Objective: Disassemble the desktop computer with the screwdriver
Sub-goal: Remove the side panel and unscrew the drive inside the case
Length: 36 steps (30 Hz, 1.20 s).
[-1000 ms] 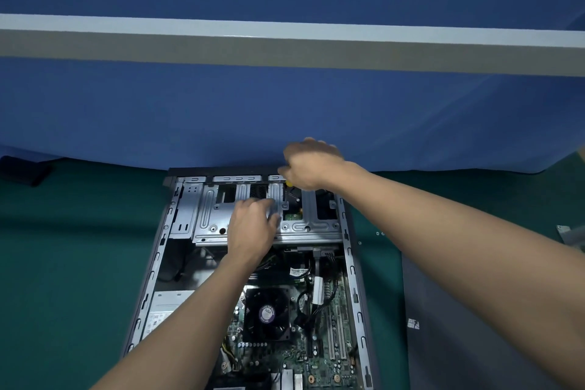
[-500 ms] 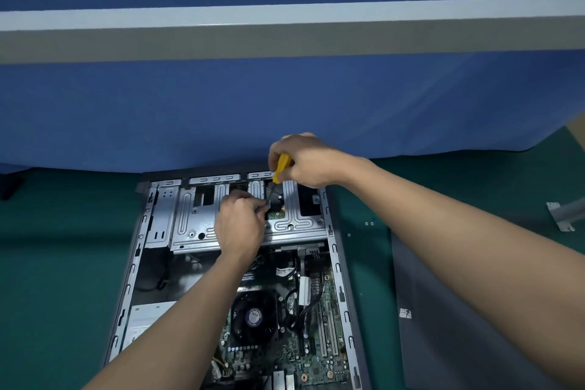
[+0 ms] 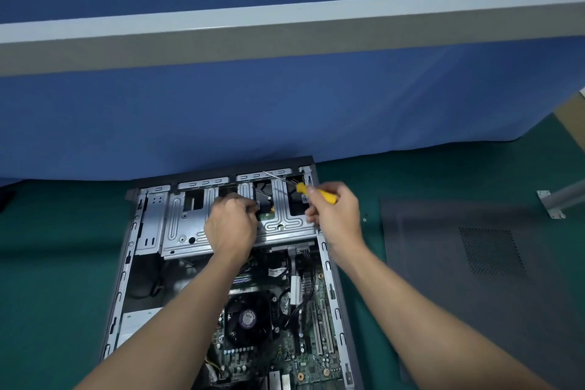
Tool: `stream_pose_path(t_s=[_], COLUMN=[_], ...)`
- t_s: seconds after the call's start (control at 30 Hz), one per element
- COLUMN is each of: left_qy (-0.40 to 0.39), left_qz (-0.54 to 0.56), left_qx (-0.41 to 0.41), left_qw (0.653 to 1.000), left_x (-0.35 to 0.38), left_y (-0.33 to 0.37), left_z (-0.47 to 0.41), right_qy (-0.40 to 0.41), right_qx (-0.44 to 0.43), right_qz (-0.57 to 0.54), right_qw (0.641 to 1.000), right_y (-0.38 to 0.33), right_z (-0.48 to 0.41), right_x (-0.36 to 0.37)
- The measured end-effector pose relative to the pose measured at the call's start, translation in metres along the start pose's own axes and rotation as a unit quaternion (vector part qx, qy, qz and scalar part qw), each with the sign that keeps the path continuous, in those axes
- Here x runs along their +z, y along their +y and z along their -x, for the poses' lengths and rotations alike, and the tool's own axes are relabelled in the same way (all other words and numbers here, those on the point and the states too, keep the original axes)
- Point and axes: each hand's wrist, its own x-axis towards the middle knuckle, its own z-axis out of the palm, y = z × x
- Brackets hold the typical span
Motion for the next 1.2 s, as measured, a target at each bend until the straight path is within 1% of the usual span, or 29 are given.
stream_pose_path(t_s=[0.1, 0.23, 0.33, 0.4, 0.5, 0.63, 0.77, 0.97, 1.1, 1.2], left_qy=[0.001, 0.0, -0.03, -0.05, -0.071, -0.097, -0.142, -0.196, -0.225, -0.225], left_qz=[-0.029, -0.136, -0.211, -0.234, -0.225, -0.168, -0.166, -0.15, -0.129, -0.115], left_qx=[0.019, 0.084, 0.103, 0.1, 0.09, 0.074, 0.063, 0.026, 0.003, -0.006], left_qw=[0.999, 0.987, 0.972, 0.966, 0.968, 0.978, 0.974, 0.969, 0.966, 0.968], left_x=[0.0, 0.002, 0.0, -0.001, -0.005, -0.012, -0.014, -0.014, -0.017, -0.019], left_y=[0.002, 0.007, 0.013, 0.017, 0.023, 0.024, 0.024, 0.025, 0.023, 0.022], left_z=[-0.001, -0.001, 0.0, 0.0, -0.003, -0.014, -0.027, -0.042, -0.049, -0.051], right_qy=[0.012, 0.029, 0.021, 0.013, 0.021, 0.022, 0.024, 0.024, 0.018, 0.018], right_qx=[-0.02, -0.023, -0.04, -0.057, -0.068, -0.069, -0.071, -0.038, -0.024, -0.021], right_qz=[0.082, 0.088, 0.143, 0.169, 0.172, 0.166, 0.163, 0.097, 0.084, 0.075], right_qw=[0.996, 0.995, 0.989, 0.984, 0.983, 0.983, 0.984, 0.994, 0.996, 0.997], right_y=[0.019, 0.018, 0.021, 0.023, 0.024, 0.025, 0.025, 0.023, 0.021, 0.02], right_z=[0.009, 0.006, 0.009, 0.012, 0.012, 0.012, 0.011, 0.009, 0.009, 0.009], right_x=[0.002, 0.002, 0.004, 0.005, 0.004, 0.004, 0.004, 0.003, 0.002, 0.001])
